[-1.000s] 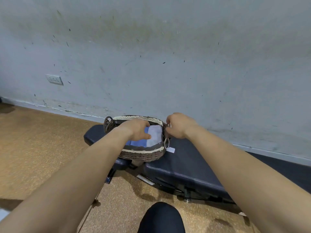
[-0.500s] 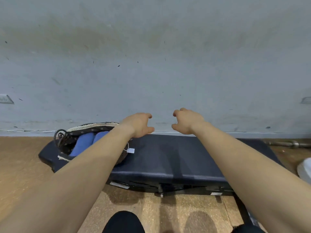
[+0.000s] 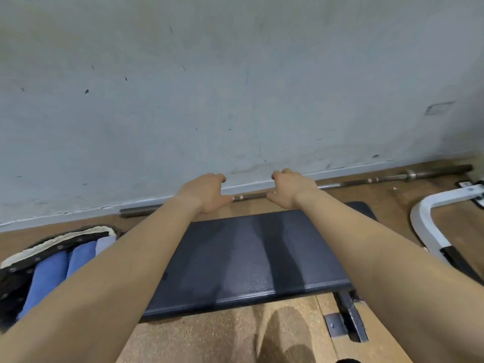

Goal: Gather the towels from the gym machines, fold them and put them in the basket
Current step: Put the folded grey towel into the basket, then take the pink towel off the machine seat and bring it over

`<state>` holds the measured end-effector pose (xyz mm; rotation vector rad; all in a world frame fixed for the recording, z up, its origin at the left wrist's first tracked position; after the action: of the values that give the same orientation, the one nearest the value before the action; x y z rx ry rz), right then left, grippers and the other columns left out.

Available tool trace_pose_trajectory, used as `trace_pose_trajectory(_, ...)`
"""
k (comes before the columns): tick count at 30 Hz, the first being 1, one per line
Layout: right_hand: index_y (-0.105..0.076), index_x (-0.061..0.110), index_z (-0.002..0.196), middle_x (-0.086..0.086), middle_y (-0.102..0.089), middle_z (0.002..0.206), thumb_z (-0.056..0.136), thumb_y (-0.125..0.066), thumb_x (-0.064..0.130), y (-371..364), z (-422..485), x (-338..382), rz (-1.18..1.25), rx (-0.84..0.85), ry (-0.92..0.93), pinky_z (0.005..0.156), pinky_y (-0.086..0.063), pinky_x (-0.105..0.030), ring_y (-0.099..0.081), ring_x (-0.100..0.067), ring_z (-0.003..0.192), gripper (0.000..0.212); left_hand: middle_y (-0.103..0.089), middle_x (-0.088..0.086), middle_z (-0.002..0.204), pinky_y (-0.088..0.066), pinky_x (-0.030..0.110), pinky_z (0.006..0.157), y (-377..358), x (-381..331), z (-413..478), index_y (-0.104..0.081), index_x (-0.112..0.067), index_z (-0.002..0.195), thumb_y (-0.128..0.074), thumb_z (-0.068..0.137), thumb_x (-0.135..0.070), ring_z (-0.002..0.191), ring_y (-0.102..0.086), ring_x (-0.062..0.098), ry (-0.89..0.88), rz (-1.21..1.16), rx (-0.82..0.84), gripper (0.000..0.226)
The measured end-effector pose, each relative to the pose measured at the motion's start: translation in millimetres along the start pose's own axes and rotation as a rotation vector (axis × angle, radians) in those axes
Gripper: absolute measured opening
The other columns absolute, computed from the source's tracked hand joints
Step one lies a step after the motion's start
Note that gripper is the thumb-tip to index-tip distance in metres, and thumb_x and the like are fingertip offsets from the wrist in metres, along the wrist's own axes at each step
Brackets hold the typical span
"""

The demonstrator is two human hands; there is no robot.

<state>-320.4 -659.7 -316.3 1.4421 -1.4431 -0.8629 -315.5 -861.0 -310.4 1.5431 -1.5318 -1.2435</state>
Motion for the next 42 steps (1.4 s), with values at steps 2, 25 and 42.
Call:
trace_pose_trajectory(2,-0.045,0.013,0.138,-0.011,-0.047,0.139,0.095,-0.052,0.041,40.4,-22.0,-10.1,0.005,0.022,-0.017,0.094,-0.043,-0.044,-0.049,-0.034,0.126,0.052,-0.044,0.005,0.149,-0.041,0.041,0.107,39.4,-20.4,-14.4,-0.035,-0.018,0.151,-0.057,0.093,-0.052,0.134,-0.045,0.025,-0.018,-0.014,0.042,0.071)
trace_pose_trajectory(25,-0.046,0.015,0.138,-0.013,-0.049,0.137,0.093,-0.053,0.045,315.0,-444.5,-173.4,0.233,-0.142,-0.613,0.099,-0.047,-0.048,-0.05,-0.034,0.123,0.054,-0.045,0.005,0.15,-0.039,0.036,0.108,291.5,-344.7,-228.7,-0.038,-0.015,0.148,-0.057,0.096,-0.047,0.135,-0.046,0.024,-0.542,0.074,0.169,0.064)
trace_pose_trajectory(42,-0.051,0.016,0.134,-0.012,-0.053,0.134,0.091,-0.056,0.042,308.5,-765.5,-458.6,0.439,-0.371,-1.122,0.093,-0.05,-0.045,-0.055,-0.033,0.116,0.05,-0.056,0.007,0.135,-0.046,0.035,0.085,228.6,-769.1,-344.8,-0.045,-0.019,0.142,-0.061,0.09,-0.049,0.114,-0.058,0.025,-1.011,0.242,0.166,0.062)
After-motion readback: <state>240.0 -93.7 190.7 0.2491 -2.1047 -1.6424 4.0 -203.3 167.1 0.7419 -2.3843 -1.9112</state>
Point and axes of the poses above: each hand's wrist, its own z-axis towards the middle knuckle, its own y-axis out of the back of the hand, x = y × z, the point moved 6 cm from there along z, towards the middle knuckle
